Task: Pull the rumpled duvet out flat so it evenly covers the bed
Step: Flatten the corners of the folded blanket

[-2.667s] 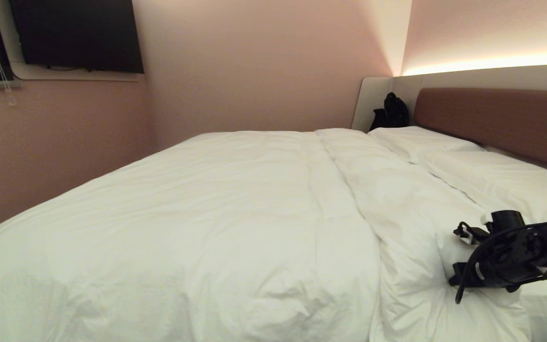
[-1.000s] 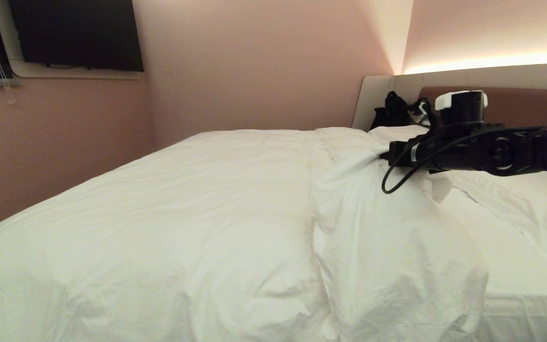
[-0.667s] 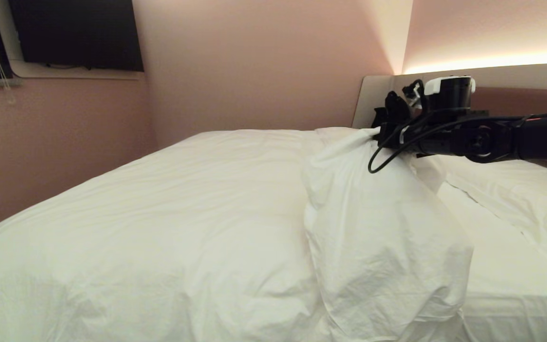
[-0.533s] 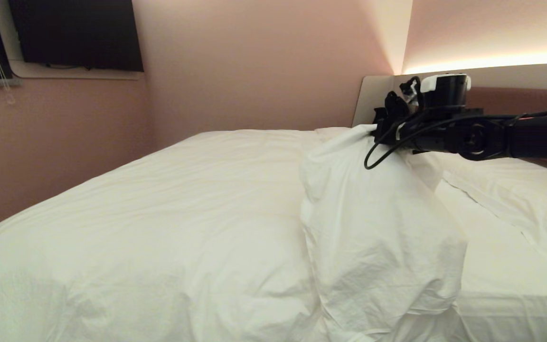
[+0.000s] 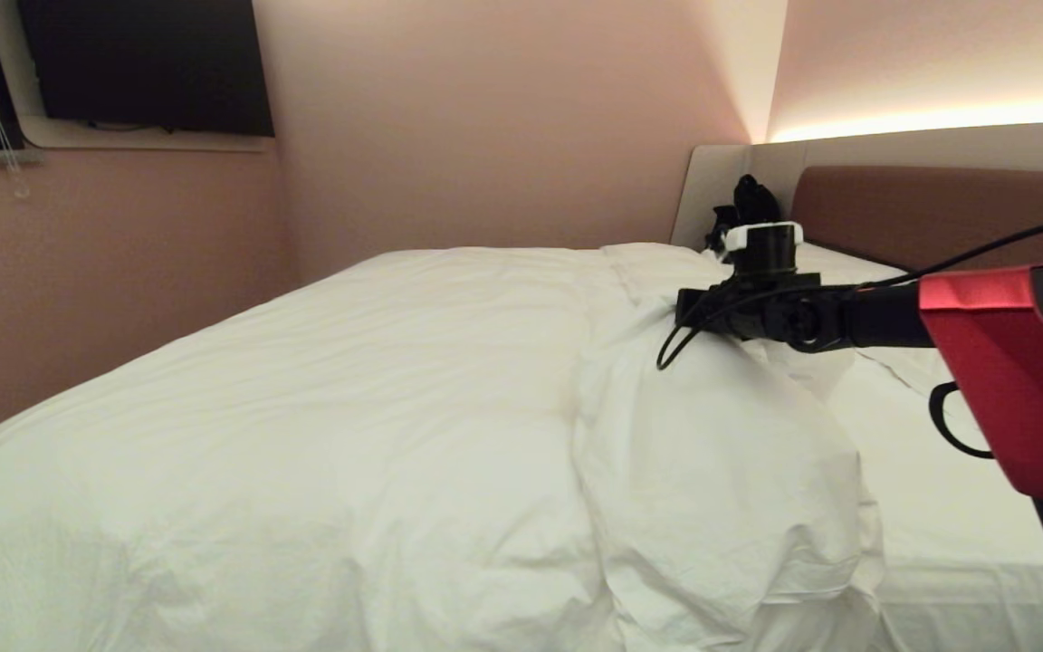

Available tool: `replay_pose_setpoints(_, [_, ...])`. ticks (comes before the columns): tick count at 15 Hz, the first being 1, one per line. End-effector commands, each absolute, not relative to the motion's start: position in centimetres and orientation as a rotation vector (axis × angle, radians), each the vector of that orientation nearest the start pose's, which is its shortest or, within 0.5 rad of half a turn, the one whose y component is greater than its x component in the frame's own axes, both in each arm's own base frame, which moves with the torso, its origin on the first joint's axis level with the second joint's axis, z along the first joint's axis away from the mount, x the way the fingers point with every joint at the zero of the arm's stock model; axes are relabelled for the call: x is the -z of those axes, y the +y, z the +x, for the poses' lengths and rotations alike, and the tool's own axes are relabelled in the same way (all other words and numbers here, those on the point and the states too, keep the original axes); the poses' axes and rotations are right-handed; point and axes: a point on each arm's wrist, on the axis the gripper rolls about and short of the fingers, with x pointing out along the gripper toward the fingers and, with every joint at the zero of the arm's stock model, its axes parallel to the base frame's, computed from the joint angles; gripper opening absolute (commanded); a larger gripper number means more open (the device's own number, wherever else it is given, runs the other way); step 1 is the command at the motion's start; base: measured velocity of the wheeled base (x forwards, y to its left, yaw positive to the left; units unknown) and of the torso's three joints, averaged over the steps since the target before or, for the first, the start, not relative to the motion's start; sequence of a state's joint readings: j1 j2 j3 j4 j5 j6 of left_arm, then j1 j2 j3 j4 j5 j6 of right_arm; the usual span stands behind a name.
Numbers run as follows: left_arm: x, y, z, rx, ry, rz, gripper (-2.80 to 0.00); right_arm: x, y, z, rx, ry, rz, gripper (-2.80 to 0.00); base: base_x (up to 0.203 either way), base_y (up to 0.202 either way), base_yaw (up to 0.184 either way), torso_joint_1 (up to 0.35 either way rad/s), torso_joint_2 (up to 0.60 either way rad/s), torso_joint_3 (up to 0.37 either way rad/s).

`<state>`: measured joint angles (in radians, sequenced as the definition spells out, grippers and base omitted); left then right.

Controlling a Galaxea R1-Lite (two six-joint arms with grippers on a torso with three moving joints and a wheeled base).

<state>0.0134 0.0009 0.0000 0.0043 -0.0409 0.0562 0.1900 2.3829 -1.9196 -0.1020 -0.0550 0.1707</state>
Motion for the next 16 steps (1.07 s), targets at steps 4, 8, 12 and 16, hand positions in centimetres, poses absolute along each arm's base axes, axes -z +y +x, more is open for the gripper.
replay_pose_setpoints(4, [-7.5,-0.1,-2.3,0.028,0.005,0.057,-2.80,-6.7,8.7,51.7,-0.017,0.541,0.030,-2.80,0.000,0.000,0.000,0.000,0.00,0.000])
replay_pose_setpoints(8, [-7.5,-0.1,-2.3,0.028,0.005,0.057,-2.80,-5.8,8.6,51.6,0.008,0.580,0.009,-2.80,0.000,0.000,0.000,0.000,0.00,0.000])
replay_pose_setpoints(12, [-7.5,-0.1,-2.3,0.028,0.005,0.057,-2.80,-8.7,8.6,50.8,0.006,0.538,0.020,-2.80,0.000,0.000,0.000,0.000,0.00,0.000])
replay_pose_setpoints(16, [-7.5,-0.1,-2.3,0.028,0.005,0.057,-2.80,-13.3,9.3,48.3,-0.021,0.488,0.020,-2.80,0.000,0.000,0.000,0.000,0.00,0.000])
